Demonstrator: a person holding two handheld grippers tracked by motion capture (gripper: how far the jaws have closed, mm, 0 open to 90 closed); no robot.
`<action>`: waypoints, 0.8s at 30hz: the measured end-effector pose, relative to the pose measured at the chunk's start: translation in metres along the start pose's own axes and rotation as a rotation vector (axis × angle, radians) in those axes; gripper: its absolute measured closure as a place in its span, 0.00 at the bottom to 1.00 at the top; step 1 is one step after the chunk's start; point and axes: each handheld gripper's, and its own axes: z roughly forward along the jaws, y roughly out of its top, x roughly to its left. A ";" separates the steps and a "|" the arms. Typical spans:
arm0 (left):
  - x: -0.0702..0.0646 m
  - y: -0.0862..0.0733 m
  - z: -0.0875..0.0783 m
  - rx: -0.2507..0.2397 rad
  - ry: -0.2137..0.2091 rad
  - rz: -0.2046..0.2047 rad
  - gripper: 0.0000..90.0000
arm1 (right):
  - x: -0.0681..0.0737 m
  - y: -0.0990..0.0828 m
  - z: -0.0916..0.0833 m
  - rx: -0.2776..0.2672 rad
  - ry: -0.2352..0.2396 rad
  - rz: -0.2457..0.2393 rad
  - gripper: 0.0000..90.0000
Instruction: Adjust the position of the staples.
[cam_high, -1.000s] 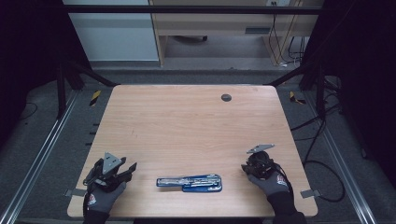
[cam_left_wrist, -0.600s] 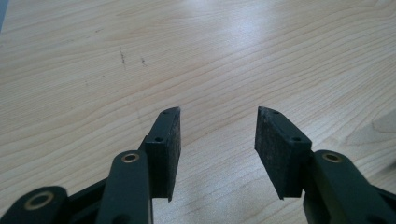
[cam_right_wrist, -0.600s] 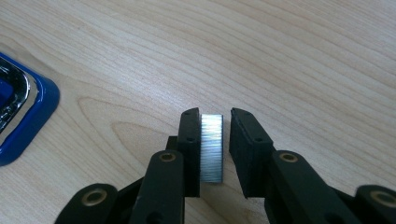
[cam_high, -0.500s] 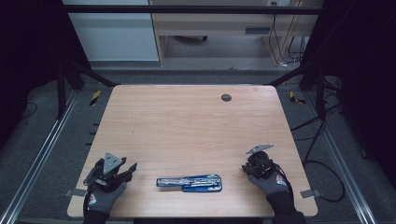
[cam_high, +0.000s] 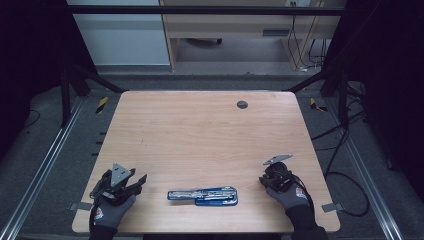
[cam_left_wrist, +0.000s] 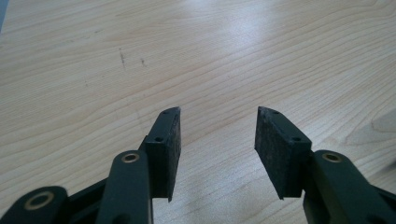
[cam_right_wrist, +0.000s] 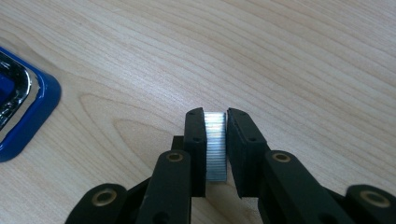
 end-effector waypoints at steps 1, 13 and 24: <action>0.000 0.000 0.000 0.000 0.000 0.001 0.57 | 0.000 0.000 -0.001 -0.005 -0.001 -0.005 0.87; 0.000 0.000 0.000 0.003 -0.004 0.002 0.57 | 0.000 0.004 -0.015 -0.067 0.038 -0.036 0.87; -0.001 0.000 0.001 0.005 -0.005 0.006 0.57 | 0.001 0.010 -0.028 -0.134 0.079 -0.100 0.87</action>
